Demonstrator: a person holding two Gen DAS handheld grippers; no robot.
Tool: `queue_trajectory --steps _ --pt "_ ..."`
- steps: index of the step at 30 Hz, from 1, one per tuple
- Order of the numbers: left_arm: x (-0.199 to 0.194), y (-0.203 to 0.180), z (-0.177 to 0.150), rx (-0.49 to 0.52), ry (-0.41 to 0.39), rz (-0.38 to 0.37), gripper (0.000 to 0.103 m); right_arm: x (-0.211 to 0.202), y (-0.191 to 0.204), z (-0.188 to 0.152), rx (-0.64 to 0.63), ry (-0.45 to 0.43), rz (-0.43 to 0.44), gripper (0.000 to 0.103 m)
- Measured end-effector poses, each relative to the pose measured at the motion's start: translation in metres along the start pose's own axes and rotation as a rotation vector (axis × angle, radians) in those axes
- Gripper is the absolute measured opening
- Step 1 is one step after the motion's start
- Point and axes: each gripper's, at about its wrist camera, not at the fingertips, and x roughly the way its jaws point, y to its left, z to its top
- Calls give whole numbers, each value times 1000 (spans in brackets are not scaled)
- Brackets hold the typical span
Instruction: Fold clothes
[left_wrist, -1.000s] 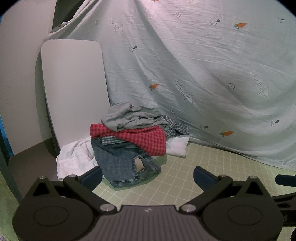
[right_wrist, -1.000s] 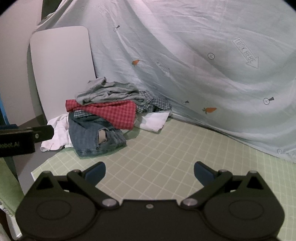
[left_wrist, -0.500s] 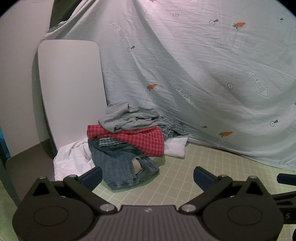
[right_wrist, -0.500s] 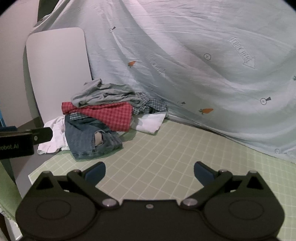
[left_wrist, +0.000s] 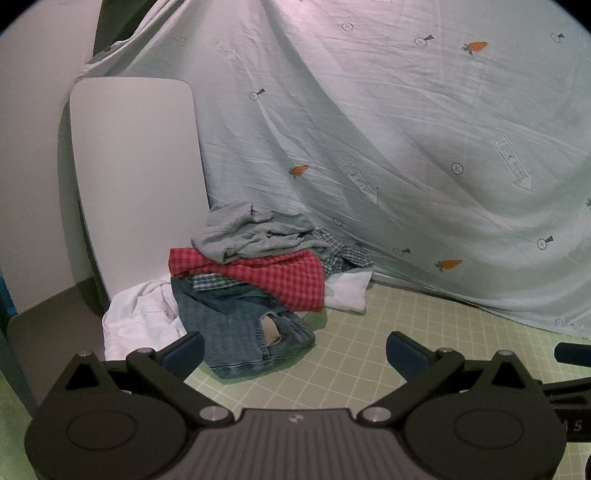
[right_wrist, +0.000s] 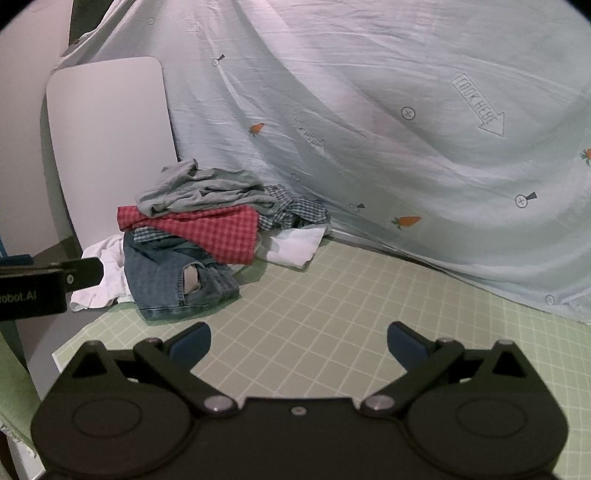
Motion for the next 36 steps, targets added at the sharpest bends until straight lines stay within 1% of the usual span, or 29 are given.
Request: queue_trajectory --steps 8,12,17,21,26,30,32,36 --pt "6 1 0 6 15 2 103 5 -2 -2 13 7 2 103" --pt "12 2 0 3 36 7 103 11 -3 0 25 17 2 103" --pt "29 7 4 -24 80 15 103 23 -8 8 43 -1 9 103" --pt "50 14 12 -56 115 15 103 43 -16 21 59 -9 33 103" --pt "93 33 31 -114 152 16 103 87 -17 52 45 -1 52 103" --pt "139 51 58 -114 148 55 103 134 -12 86 29 -3 84 103" --pt "164 60 73 -112 144 76 103 162 -6 106 15 -5 102 103" --pt "227 85 105 -127 148 116 103 226 4 141 2 -5 141 103"
